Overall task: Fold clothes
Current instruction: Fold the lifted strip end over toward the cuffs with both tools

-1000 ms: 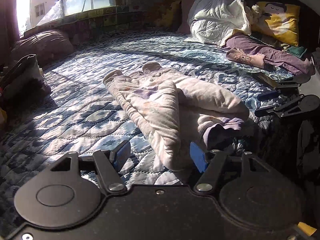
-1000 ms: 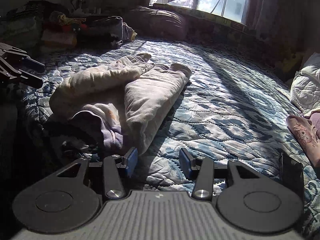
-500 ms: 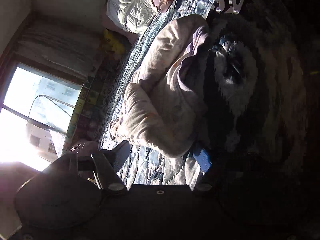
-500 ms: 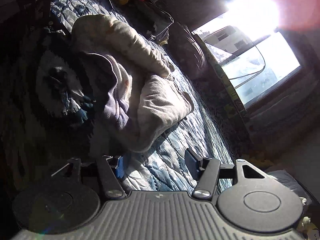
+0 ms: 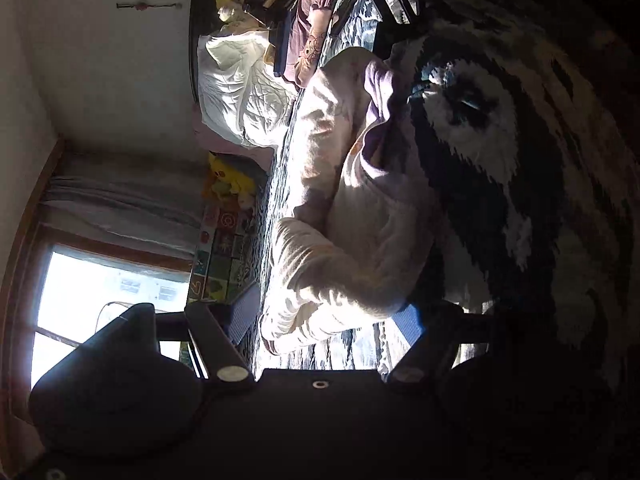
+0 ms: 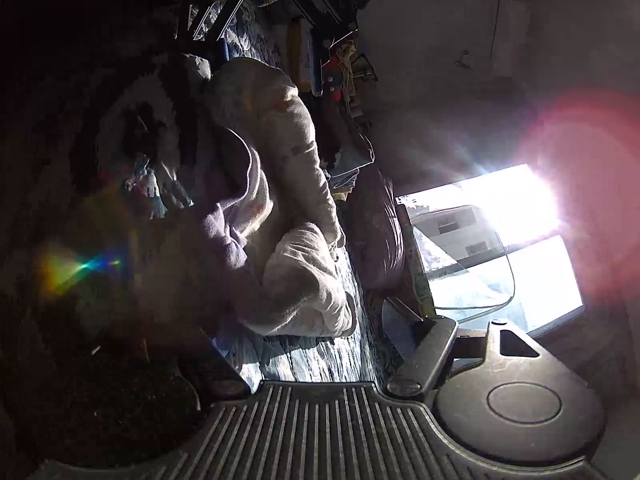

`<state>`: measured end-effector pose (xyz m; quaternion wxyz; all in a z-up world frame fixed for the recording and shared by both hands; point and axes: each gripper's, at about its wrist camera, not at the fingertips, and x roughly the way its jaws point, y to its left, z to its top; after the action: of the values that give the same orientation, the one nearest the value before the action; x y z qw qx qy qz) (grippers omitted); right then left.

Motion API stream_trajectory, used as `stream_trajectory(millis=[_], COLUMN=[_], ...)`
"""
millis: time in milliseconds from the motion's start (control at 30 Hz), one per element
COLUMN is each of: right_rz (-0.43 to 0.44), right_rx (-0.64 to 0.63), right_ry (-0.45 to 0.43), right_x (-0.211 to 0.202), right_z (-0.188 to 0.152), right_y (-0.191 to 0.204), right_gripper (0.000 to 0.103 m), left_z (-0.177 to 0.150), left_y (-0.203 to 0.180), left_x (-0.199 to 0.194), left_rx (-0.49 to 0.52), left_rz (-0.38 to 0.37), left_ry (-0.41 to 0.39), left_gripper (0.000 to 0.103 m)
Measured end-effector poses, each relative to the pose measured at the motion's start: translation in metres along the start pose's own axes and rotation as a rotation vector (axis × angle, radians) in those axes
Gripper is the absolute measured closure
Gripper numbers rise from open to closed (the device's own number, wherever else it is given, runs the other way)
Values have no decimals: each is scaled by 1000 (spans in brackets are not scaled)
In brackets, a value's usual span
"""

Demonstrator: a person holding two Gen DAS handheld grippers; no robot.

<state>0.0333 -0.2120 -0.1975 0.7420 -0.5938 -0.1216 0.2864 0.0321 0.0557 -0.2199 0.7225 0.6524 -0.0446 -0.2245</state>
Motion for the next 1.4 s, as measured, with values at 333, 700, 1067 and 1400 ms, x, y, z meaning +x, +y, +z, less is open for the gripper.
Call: stream_trajectory(millis=[333, 700, 1067, 1400], right_rz=[154, 213, 365, 388], right_rx=[-19, 113, 431, 936], right_ry=[-29, 46, 47, 70], right_x=[2, -26, -53, 27], right_z=[11, 38, 61, 3], right_y=[-5, -41, -140, -236], right_gripper=[70, 77, 77, 72], left_z=[4, 29, 48, -12], left_y=[-3, 4, 82, 191], left_x=[9, 4, -27, 30], left_rx=[23, 24, -307, -960], left_rz=[-69, -117, -378, -490], left_ry=[-48, 8, 3, -71], left_gripper=[56, 74, 73, 65])
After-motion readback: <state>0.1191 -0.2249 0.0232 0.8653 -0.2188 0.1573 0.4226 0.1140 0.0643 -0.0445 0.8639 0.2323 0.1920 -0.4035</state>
